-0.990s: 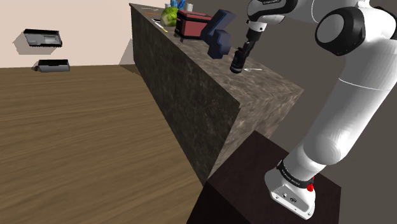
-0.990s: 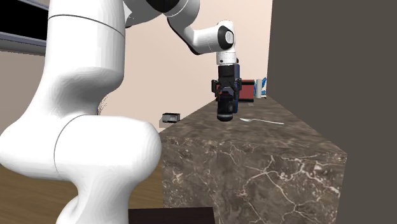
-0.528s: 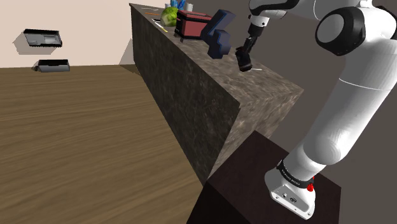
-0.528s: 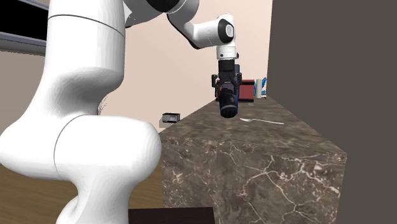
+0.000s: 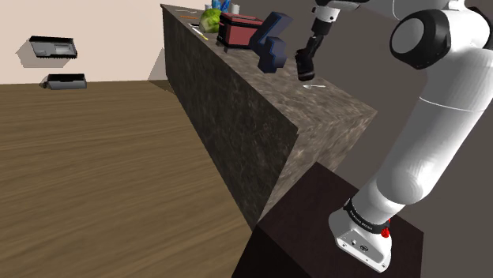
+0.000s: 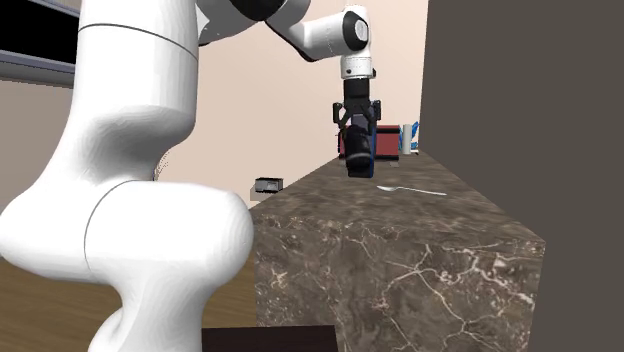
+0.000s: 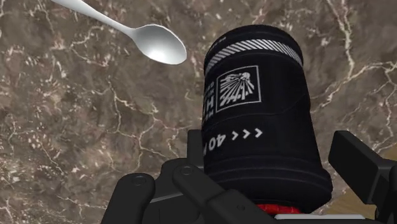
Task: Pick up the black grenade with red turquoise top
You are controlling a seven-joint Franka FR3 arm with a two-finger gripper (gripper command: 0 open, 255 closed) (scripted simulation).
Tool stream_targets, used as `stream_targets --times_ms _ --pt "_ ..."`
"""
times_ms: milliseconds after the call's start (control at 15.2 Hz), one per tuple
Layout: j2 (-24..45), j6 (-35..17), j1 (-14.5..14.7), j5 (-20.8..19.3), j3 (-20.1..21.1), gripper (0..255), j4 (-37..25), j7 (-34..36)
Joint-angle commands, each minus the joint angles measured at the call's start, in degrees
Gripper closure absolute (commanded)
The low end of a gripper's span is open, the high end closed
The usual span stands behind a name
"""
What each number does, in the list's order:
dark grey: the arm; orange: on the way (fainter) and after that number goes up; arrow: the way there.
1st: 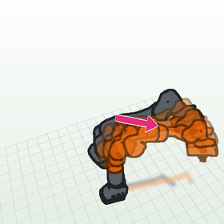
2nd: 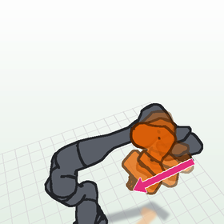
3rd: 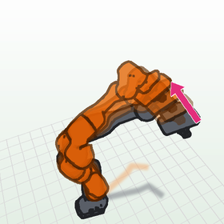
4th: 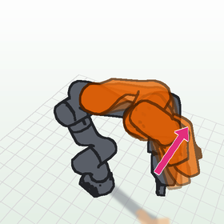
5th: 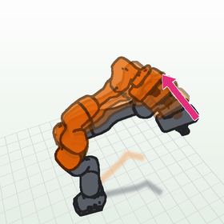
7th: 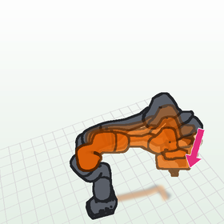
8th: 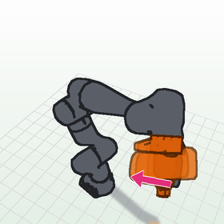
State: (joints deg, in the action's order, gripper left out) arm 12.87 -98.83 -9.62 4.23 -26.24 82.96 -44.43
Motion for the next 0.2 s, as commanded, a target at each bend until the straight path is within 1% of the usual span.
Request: stream_targets --times_ms 0,132 --pt "0.49 1.88 -0.27 0.23 -0.06 255 -2.36 -0.15" --pt "0.52 2.01 -0.28 0.25 -0.06 255 -2.52 -0.16"
